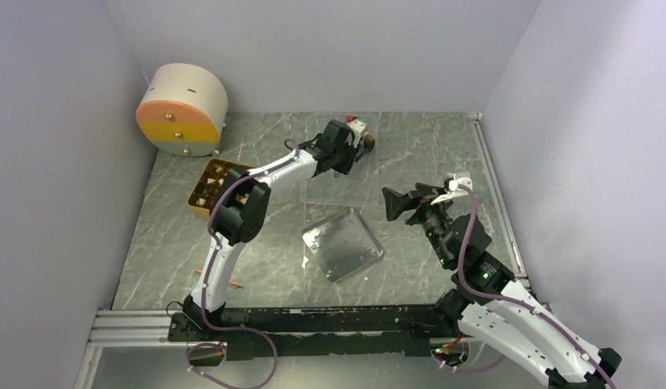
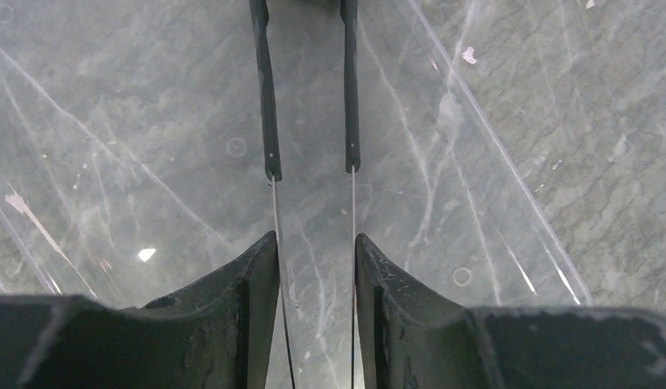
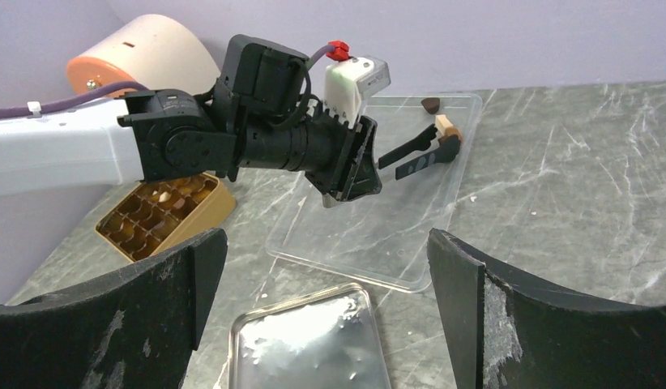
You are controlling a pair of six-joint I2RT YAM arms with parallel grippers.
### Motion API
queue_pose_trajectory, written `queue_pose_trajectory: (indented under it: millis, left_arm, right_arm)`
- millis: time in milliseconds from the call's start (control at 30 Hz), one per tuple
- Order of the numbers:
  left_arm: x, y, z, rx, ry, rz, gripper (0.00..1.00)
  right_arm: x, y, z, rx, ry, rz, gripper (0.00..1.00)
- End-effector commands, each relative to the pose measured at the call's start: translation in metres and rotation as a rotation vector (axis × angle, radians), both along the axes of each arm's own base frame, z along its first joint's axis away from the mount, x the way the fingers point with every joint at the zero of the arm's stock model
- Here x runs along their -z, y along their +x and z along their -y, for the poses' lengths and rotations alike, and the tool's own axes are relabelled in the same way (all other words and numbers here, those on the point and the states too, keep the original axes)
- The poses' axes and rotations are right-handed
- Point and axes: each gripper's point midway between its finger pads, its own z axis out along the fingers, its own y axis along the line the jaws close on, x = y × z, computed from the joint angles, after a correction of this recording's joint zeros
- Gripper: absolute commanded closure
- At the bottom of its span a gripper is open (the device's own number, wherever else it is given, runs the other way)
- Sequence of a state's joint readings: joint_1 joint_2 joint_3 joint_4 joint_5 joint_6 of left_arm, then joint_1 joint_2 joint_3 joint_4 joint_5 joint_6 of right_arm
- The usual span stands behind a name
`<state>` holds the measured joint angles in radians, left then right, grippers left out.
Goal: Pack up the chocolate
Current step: Pick up the fake chocolate from the plate.
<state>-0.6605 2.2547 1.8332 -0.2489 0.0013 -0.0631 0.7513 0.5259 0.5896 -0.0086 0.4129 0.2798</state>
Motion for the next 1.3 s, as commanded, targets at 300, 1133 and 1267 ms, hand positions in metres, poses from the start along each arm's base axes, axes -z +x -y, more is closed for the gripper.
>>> queue_pose_trajectory:
  millis: [300,1133,1267]
  left_arm:
    - [-0.024,0.017,0.014,0.021,-0.020,0.086,0.62]
    - [-0.050,-0.009,-0.012,-0.054,-0.040,0.067,0.73]
    - [-0.056,-0.015,-0.017,-0.070,-0.050,0.060,0.74]
  right_arm:
    - [-0.020,-0.001,0.006,0.020,0.029,0.040,0.00]
    - [-0.013,-0.004,0.002,-0.005,0.042,0.028,0.00]
    - [-0.015,-0.004,0.002,-0.007,0.041,0.031,0.00]
